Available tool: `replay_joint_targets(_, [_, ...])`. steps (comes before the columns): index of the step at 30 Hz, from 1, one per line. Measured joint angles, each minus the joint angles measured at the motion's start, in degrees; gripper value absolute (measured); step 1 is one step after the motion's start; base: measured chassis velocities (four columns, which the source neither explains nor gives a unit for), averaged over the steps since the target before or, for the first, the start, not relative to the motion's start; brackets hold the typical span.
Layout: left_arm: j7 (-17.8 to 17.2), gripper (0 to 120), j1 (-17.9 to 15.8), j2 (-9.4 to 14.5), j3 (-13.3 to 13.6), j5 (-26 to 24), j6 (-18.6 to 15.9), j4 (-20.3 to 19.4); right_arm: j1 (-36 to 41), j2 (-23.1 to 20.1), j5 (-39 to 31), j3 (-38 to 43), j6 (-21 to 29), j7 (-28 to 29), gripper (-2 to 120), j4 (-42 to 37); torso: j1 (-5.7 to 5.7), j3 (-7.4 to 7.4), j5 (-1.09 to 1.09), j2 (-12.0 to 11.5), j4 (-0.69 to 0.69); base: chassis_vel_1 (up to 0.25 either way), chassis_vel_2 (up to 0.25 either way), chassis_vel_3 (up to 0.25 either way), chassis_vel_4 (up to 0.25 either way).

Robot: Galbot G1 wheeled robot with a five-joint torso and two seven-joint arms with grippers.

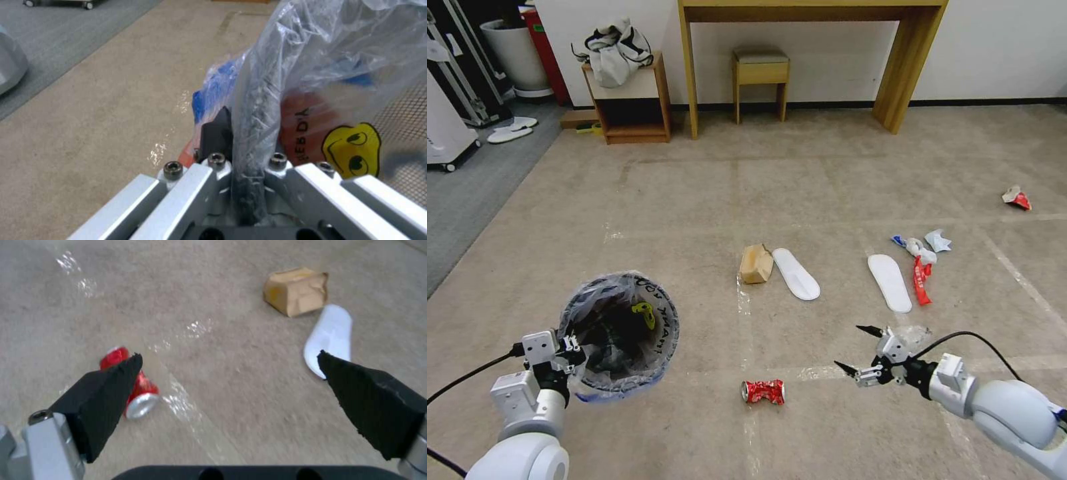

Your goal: Pick up the trash bin and place the garbage on the floor into it.

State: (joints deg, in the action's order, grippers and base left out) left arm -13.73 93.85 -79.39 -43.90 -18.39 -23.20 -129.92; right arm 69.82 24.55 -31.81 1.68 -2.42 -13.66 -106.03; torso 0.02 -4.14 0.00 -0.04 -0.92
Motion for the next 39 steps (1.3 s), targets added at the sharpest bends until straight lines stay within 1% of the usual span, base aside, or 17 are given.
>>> replay_joint_targets(1, [0.1, 1, 0.0, -0.1, -0.1, 0.0, 0.1, 0.0, -3.5, 1.2, -0.1, -3.8, 0.0, 0.2, 100, 1.0, 0.0, 0.0, 0.01, 0.0, 0.01, 0.0, 0.0, 0.0, 0.0])
replay_joint_targets(2, [0.1, 1, 0.0, -0.1, -0.1, 0.0, 0.1, 0.0, -3.5, 1.2, -0.1, -3.8, 0.0, 0.2, 100, 1.0, 0.0, 0.0, 0.01, 0.0, 0.01, 0.0, 0.0, 0.0, 0.0])
replay_joint_targets(4, [0.0, 1, 0.0, -0.2, -0.2, 0.0, 0.1, 0.1, -8.2, 3.7, -0.1, -9.1, 0.1, 0.8, 100, 2.8, 0.0, 0.0, 0.01, 0.0, 0.02, 0.0, 0.0, 0.0, 0.0])
replay_joint_targets(5, [0.0, 1, 0.0, -0.2, -0.2, 0.0, 0.1, 0.1, -8.2, 3.7, -0.1, -9.1, 0.1, 0.8, 100, 2.8, 0.0, 0.0, 0.01, 0.0, 0.02, 0.0, 0.0, 0.0, 0.0])
replay_joint_targets(8, [0.1, 1, -0.1, -0.3, -0.3, 0.0, 0.2, 0.2, -11.4, 6.4, -0.2, -13.2, 0.2, 1.1, 100, 5.2, 0.0, 0.0, 0.01, 0.0, 0.01, 0.0, 0.0, 0.0, 0.0])
replay_joint_targets(13, [0.1, 1, -0.2, -0.6, -0.2, 0.0, 0.2, 0.4, -13.4, 8.3, -0.3, -15.7, 0.2, 0.7, 100, 7.5, 0.0, 0.0, 0.01, 0.0, 0.0, 0.0, 0.0, 0.0, 0.0])
replay_joint_targets(15, [0.1, 1, -0.3, -1.0, -0.1, 0.3, 0.2, 0.7, -15.0, 9.9, -0.6, -18.6, 0.2, 0.2, 100, 9.2, 0.0, 0.0, 0.01, 0.0, 0.0, 0.0, 0.0, 0.0, 0.0])
replay_joint_targets(20, [0.0, 1, -0.3, -1.6, -0.1, 0.8, 0.2, 1.2, -16.2, 11.6, -0.5, -21.6, 0.2, -0.3, 100, 10.7, 0.0, 0.0, 0.01, 0.0, 0.01, 0.0, 0.0, 0.0, 0.0])
replay_joint_targets(22, [0.1, 1, -0.2, -2.1, -0.1, 1.2, 0.4, 1.5, -17.0, 13.3, -0.1, -24.0, 0.2, -1.0, 100, 12.2, 0.0, 0.0, 0.01, 0.0, 0.0, 0.0, 0.0, 0.0, 0.0])
replay_joint_targets(30, [0.3, 1, -0.3, -2.7, -0.2, 1.5, 0.7, 2.1, -18.3, 15.5, -0.3, -27.3, 0.7, -1.9, 100, 15.0, 0.0, 0.0, 0.01, 0.0, 0.01, 0.0, 0.0, 0.0, 0.0])
replay_joint_targets(33, [0.4, 1, -0.6, -2.9, -0.2, 1.6, 0.9, 2.6, -19.7, 16.3, -0.8, -29.2, 1.4, -2.3, 100, 15.9, 0.0, 0.0, 0.0, 0.0, 0.0, 0.0, 0.0, 0.0, 0.0])
replay_joint_targets(35, [0.6, 1, -0.7, -3.1, -0.2, 1.6, 1.1, 2.9, -22.2, 17.3, -0.9, -31.7, 1.9, -2.9, 100, 17.1, 0.0, 0.0, 0.02, 0.0, 0.01, 0.0, 0.0, 0.0, 0.0])
replay_joint_targets(37, [0.6, 1, -0.7, -3.1, -0.2, 1.6, 1.1, 2.9, -22.2, 17.3, -0.9, -31.7, 1.9, -2.9, 100, 17.1, 0.0, 0.0, 0.02, 0.0, 0.01, 0.0, 0.0, 0.0, 0.0])
replay_joint_targets(38, [0.7, 1, -0.8, -3.1, -0.2, 1.7, 1.3, 3.3, -24.8, 18.3, -0.8, -34.1, 2.1, -3.2, 100, 18.3, 0.0, 0.0, 0.01, 0.0, 0.0, 0.0, 0.0, 0.0, 0.0])
replay_joint_targets(39, [0.7, 1, -0.8, -3.1, -0.2, 1.7, 1.3, 3.3, -24.8, 18.3, -0.8, -34.1, 2.1, -3.2, 100, 18.3, 0.0, 0.0, 0.01, 0.0, 0.0, 0.0, 0.0, 0.0, 0.0])
